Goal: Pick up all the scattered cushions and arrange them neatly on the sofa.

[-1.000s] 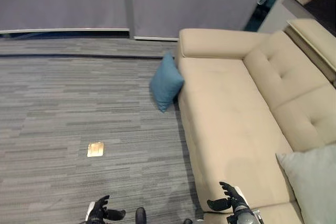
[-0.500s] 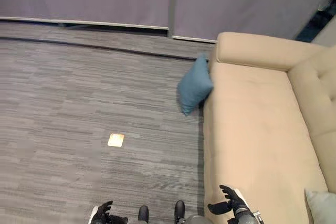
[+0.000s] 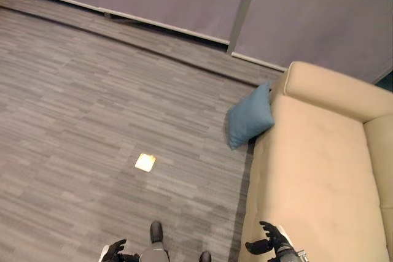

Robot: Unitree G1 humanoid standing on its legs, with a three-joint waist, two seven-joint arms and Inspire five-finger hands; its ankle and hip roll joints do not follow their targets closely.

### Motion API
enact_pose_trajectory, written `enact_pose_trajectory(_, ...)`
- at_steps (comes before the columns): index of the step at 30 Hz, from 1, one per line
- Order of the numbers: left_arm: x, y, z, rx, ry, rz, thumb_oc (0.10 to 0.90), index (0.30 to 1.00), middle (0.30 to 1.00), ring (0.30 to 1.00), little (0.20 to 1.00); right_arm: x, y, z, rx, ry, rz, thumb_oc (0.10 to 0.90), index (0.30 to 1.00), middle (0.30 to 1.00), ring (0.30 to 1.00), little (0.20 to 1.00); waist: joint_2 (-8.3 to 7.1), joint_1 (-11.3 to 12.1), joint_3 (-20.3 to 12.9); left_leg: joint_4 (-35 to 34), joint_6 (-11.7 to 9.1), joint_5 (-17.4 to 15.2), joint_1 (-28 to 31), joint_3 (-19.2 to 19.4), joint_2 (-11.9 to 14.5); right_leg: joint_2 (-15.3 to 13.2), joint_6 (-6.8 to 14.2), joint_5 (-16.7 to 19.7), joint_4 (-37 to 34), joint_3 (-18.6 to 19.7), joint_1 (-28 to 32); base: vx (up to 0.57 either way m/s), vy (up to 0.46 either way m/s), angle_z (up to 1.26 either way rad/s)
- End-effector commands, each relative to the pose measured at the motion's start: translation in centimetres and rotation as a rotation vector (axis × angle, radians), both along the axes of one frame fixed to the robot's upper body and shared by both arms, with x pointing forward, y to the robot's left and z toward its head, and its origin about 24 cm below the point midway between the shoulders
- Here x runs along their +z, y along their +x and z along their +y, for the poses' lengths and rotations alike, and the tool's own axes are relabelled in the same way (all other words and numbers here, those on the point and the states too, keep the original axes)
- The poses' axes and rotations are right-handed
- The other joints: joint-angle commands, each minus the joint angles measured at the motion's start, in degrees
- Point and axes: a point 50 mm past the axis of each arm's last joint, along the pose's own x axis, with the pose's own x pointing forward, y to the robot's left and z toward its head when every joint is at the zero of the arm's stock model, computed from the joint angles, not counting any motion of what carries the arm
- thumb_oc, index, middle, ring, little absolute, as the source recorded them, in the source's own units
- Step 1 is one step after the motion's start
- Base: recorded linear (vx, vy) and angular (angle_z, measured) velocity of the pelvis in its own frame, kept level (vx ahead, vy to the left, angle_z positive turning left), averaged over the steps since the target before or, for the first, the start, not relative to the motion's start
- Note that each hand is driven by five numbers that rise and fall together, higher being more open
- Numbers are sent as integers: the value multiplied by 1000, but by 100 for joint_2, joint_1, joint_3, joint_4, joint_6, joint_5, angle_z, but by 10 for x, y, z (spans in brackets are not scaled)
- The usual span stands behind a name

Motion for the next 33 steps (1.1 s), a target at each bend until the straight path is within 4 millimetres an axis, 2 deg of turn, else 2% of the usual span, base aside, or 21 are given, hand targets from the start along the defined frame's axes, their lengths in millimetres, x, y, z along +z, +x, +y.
enact_pose_trajectory(1,10,15,15,-14,58,-60,800,900,900,900,900,16,35,1,59,-22,-126,800,900,900,900,900,88,-73,-17,437,5,-930,169,-17,-115,-107,401,1060,1447,434,-600,190,216,-2)
enact_pose_trajectory(3,11,15,16,-16,63,-63,800,900,900,900,900,16,36,3,63,-17,-132,800,900,900,900,900,134,-82,5,373,37,-982,291,-3,-124,-118,420,1065,1695,415,-738,214,198,16)
enact_pose_trajectory(4,12,16,16,0,59,-74,800,900,900,900,900,16,37,6,78,-15,-136,800,900,900,900,900,212,-117,44,280,82,-1089,527,-19,-145,-170,373,1112,1899,297,-1091,316,227,9)
enact_pose_trajectory(6,11,16,15,5,53,-78,800,900,900,900,900,16,37,5,83,-18,-133,800,900,900,900,900,226,-140,61,248,89,-1119,623,-58,-187,-189,348,1060,1762,228,-1194,218,113,-14)
enact_pose_trajectory(9,9,13,12,8,36,-62,800,900,900,900,900,17,39,2,90,-31,-129,800,900,900,900,900,217,-236,73,71,55,-1206,878,-166,-342,-65,283,930,739,65,-1480,229,52,0)
enact_pose_trajectory(10,9,13,12,9,35,-62,800,900,900,900,900,17,39,2,91,-32,-129,800,900,900,900,900,232,-247,95,60,50,-1216,915,-181,-329,-52,283,925,717,46,-1432,320,43,6)
enact_pose_trajectory(11,7,11,12,7,32,-46,800,900,900,900,900,17,40,0,85,-37,-126,800,900,900,900,900,193,-344,122,-36,2,-1284,1087,-286,-449,50,350,1102,-125,-32,-1613,369,40,15)
enact_pose_trajectory(12,7,10,12,5,31,-35,800,900,900,900,900,17,40,-1,81,-39,-122,800,900,900,900,900,173,-408,107,-122,-37,-1330,1219,-333,-521,94,417,1229,-471,-75,-1745,448,46,9)
enact_pose_trajectory(14,6,12,10,0,30,-34,800,900,900,900,900,18,41,-3,89,-48,-122,800,900,900,900,900,212,-494,145,-134,-72,-1414,1373,-426,-543,123,498,1384,-782,-271,-1819,374,24,12)
enact_pose_trajectory(16,5,13,7,-19,23,-29,800,900,900,900,900,16,37,-3,90,-52,-112,800,900,900,900,900,210,-549,117,-103,-59,-1573,1523,-515,-635,141,473,1412,-939,-351,-1776,329,11,32)
enact_pose_trajectory(17,5,13,6,-26,23,-29,800,900,900,900,900,16,35,-4,90,-55,-109,800,900,900,900,900,196,-563,82,-56,-27,-1688,1592,-543,-699,149,422,1431,-956,-306,-1691,411,-2,52)
enact_pose_trajectory(18,2,10,0,-43,12,-14,800,900,900,900,900,15,30,-9,80,-58,-103,800,900,900,900,900,273,-633,-33,70,-90,-1883,1780,-607,-686,209,312,1414,-885,-265,-1560,591,-38,76)
enact_pose_trajectory(20,-1,6,-7,-63,-4,2,800,900,900,900,900,15,25,-15,63,-66,-97,800,900,900,900,900,393,-756,-132,640,-502,-1633,1766,-479,-501,227,179,1349,-927,-485,-1289,455,-65,91)
enact_pose_trajectory(21,-1,7,-7,-63,-4,2,800,900,900,900,900,15,25,-15,63,-66,-97,800,900,900,900,900,376,-769,-144,634,-498,-1612,1748,-491,-519,206,181,1357,-929,-491,-1305,220,-48,63)
enact_pose_trajectory(23,-2,7,-11,-81,-11,-1,800,900,900,900,900,16,25,-17,71,-72,-102,800,900,900,900,900,401,-789,-162,1628,-860,-1167,1514,-292,-314,290,59,1252,-1020,-510,-994,233,-63,25)
enact_pose_trajectory(25,0,15,-11,-81,-15,-30,800,900,900,900,900,18,29,-20,66,-82,-112,800,900,900,900,900,262,-712,-94,2698,-1013,-816,994,-251,-256,281,-71,1168,-1157,-388,-725,195,-78,-19)
enact_pose_trajectory(26,1,18,-11,-77,-15,-40,800,900,900,900,900,18,29,-22,60,-86,-106,800,900,900,900,900,176,-661,-75,2999,-992,-758,762,-198,-230,257,-125,1093,-1189,-337,-630,195,-73,-55)
enact_pose_trajectory(28,2,20,-10,-73,-16,-45,800,900,900,900,900,16,26,-23,57,-86,-89,800,900,900,900,900,65,-576,-48,3196,-805,-989,374,86,57,229,-157,968,-1203,-257,-471,211,-39,-65)
enact_pose_trajectory(31,2,16,-8,-78,-11,-28,800,900,900,900,900,16,25,-24,55,-88,-85,800,900,900,900,900,-22,-432,0,2545,-507,-1415,58,105,109,260,-86,795,-1264,-5,-231,253,28,-38)
enact_pose_trajectory(32,1,13,-7,-81,-7,-20,800,900,900,900,900,16,24,-23,54,-89,-85,800,900,900,900,900,-24,-414,1,2185,-476,-1426,-34,67,101,268,-60,721,-1273,71,-185,234,73,-56)
enact_pose_trajectory(33,1,12,-7,-83,-6,-12,800,900,900,900,900,15,23,-23,53,-91,-83,800,900,900,900,900,-20,-394,-14,1770,-475,-1253,-141,37,87,278,-42,680,-1287,135,-138,245,95,-48)
